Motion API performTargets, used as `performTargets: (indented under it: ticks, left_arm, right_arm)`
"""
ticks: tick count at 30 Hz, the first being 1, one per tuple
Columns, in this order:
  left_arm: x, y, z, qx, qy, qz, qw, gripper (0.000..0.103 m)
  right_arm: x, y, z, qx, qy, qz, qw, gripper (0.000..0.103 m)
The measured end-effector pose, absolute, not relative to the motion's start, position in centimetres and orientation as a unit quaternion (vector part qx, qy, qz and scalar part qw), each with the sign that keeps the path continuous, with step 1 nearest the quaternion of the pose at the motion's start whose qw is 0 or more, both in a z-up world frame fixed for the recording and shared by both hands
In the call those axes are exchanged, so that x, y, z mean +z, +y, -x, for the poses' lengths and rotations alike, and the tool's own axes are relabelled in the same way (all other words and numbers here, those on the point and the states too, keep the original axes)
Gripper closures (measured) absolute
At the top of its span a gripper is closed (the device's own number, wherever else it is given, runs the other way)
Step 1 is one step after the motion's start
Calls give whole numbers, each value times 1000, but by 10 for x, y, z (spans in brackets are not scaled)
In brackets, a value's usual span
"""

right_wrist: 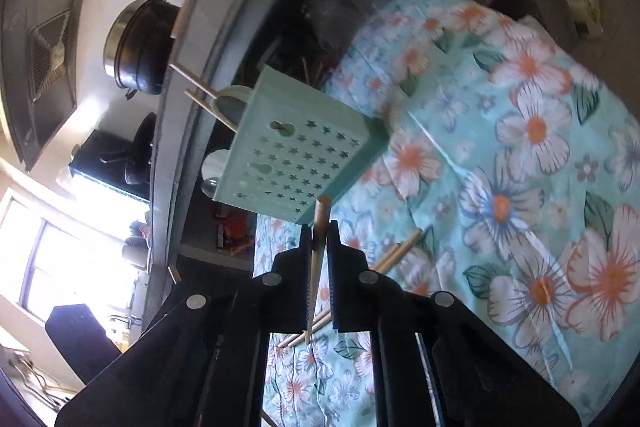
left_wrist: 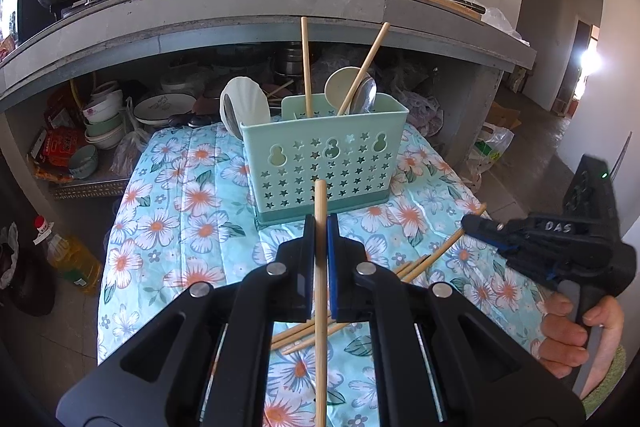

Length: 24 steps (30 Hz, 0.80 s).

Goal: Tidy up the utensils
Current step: 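Carry both held chopsticks up toward the green holder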

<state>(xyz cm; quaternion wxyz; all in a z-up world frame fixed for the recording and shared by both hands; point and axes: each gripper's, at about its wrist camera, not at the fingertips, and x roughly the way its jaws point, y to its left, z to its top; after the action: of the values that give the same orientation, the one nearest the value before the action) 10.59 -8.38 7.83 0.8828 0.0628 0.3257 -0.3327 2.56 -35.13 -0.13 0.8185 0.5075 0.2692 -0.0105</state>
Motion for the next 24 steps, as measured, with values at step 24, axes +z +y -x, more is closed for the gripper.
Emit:
performTargets:
  ticks: [24]
  left_arm:
    - [179,-79,-135,-318,196,-25,927,99]
  right_arm:
    - [98,-351,5,-28,210,-347,914,96]
